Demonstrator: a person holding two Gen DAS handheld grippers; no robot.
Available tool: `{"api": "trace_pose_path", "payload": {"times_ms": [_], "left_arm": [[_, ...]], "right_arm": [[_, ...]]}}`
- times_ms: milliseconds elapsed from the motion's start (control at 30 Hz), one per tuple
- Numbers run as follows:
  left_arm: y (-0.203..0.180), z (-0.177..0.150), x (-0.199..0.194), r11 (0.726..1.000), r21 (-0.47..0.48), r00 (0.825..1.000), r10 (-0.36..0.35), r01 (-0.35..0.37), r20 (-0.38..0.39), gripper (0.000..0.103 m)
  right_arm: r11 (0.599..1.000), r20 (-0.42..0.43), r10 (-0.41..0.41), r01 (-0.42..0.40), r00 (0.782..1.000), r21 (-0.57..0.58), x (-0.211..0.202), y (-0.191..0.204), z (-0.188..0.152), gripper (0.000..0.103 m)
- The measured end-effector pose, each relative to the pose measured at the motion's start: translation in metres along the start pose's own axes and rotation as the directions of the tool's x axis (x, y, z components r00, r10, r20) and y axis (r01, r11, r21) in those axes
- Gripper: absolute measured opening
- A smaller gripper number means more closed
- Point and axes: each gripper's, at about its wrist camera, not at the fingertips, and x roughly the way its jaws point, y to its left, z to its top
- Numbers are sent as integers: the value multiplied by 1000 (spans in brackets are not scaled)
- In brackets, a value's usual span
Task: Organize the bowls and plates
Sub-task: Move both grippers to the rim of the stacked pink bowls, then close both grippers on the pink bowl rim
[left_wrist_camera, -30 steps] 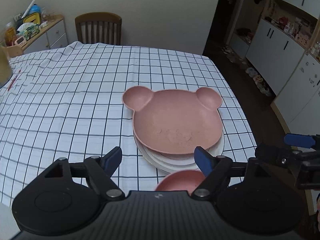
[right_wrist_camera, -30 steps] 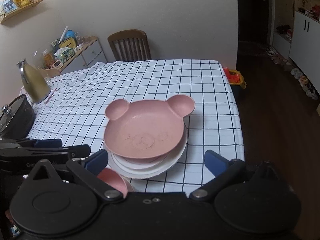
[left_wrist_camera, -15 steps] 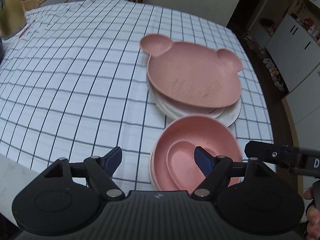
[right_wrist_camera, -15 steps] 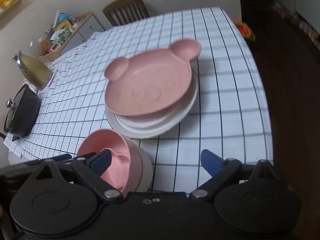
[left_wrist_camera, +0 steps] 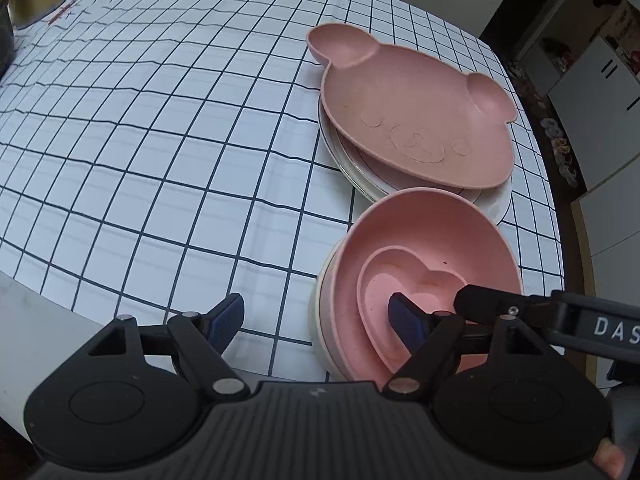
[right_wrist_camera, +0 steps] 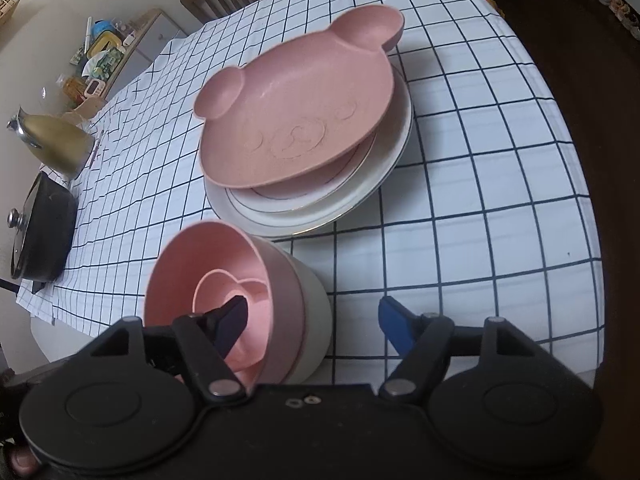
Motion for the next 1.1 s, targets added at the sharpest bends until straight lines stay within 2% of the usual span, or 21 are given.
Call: {"api": "trace_pose_path", "payload": {"times_ms": [233, 300, 433, 600, 800, 1100], "left_arm": [[3, 1, 2, 999, -37, 1000, -21, 21, 1, 77], [3, 2, 2, 999, -39, 1000, -29, 29, 1, 66], [3, 4, 4, 997, -39, 998, -63, 62, -16, 56], [3, 5, 4, 996, -36, 996, -86, 85, -28, 39], [3, 6, 3, 995, -14, 994, -99, 99, -39, 31], [-7, 10, -6, 992, 64, 993, -107, 110, -41, 31]], "right_arm": [[999, 2, -20, 20, 1000, 26, 5, 4, -3, 48], [999, 11, -28, 28, 1000, 30, 4, 5, -4, 46], [999, 12, -20, 19, 1000, 30, 3, 8, -5, 36], [999, 8, -28, 28, 1000, 23, 4, 14, -8, 26], [998, 13, -50, 49, 999, 29, 3, 15, -10, 23], [993, 28, -115, 115, 993, -10, -3, 24, -10, 21]]}}
